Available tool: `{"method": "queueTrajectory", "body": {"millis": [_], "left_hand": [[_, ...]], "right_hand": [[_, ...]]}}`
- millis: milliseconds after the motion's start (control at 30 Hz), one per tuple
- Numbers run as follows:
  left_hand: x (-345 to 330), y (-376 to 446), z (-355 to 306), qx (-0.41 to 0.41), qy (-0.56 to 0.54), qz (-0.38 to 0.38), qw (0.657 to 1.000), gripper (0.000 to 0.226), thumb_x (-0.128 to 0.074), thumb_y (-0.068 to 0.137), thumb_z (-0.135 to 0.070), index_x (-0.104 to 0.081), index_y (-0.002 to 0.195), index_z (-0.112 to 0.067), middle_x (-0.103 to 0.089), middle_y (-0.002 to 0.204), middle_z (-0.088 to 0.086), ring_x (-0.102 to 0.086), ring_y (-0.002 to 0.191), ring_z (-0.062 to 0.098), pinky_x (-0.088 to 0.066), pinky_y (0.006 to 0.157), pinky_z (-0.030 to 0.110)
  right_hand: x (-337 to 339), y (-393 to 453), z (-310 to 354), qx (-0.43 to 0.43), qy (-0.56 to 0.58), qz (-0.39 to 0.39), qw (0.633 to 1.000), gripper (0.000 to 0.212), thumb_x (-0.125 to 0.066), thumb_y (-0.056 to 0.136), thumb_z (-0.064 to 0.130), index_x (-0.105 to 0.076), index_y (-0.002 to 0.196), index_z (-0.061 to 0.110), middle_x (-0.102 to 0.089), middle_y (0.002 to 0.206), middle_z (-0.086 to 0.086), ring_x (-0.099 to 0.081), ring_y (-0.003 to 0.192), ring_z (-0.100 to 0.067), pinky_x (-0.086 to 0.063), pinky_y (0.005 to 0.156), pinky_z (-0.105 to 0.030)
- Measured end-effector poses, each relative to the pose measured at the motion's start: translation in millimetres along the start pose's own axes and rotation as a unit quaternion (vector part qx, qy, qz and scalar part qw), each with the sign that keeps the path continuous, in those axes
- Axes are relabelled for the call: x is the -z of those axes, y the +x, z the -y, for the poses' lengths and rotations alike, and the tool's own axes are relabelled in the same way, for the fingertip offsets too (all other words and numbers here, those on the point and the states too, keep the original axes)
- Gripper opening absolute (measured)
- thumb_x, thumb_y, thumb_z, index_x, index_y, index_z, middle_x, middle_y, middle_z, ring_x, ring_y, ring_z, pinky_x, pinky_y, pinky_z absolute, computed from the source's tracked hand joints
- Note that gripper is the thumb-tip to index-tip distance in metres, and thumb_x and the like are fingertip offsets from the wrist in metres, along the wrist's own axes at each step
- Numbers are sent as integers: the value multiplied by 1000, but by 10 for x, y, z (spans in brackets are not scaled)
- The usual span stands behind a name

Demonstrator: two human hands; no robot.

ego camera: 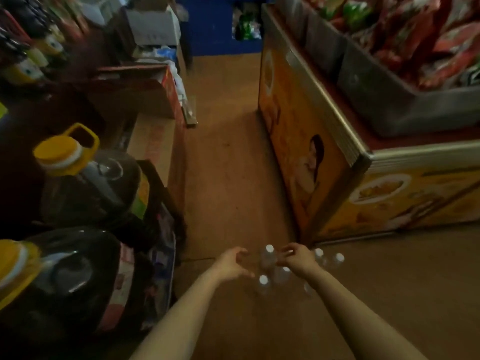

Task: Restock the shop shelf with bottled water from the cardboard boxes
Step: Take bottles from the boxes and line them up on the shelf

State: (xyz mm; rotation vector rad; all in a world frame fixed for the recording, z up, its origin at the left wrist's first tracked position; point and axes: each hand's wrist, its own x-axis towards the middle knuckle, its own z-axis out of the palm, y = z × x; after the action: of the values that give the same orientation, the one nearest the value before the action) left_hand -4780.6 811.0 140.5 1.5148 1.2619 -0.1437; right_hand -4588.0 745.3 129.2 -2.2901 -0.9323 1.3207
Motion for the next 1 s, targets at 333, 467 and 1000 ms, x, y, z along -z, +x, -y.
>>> {"method": "queueTrajectory", "body": {"millis": [333, 467, 1000], "left_hand": [[-1156, 1816, 1250, -108, 37, 35, 993, 91, -79, 69, -4, -32, 145, -20, -42, 141, -5, -41, 132, 15, -36, 100, 16], [-1537, 2360, 1610, -139, 74, 54, 986, 103, -83, 63, -21, -24, 148, -29, -35, 146, -4, -39, 133, 16, -36, 111, 38], [-1359, 2488, 1782, -157, -47, 34, 986, 38, -81, 72, -19, -68, 107, -14, -71, 104, -4, -66, 97, 6, -54, 88, 28]], "right_hand": [[-1326, 1413, -1659, 7, -54, 77, 996, 22, -73, 80, 22, -54, 81, 32, -66, 106, 0, -62, 97, -15, -53, 91, -33], [-1664, 1787, -2049, 13, -49, 88, 995, 35, -75, 77, 28, -61, 108, 22, -66, 111, -5, -62, 102, -20, -50, 91, -33], [-1907, 1952, -2174, 33, 35, 75, 996, 79, -75, 73, 11, -34, 139, 29, -52, 116, 2, -52, 113, -23, -53, 91, -45]]}}
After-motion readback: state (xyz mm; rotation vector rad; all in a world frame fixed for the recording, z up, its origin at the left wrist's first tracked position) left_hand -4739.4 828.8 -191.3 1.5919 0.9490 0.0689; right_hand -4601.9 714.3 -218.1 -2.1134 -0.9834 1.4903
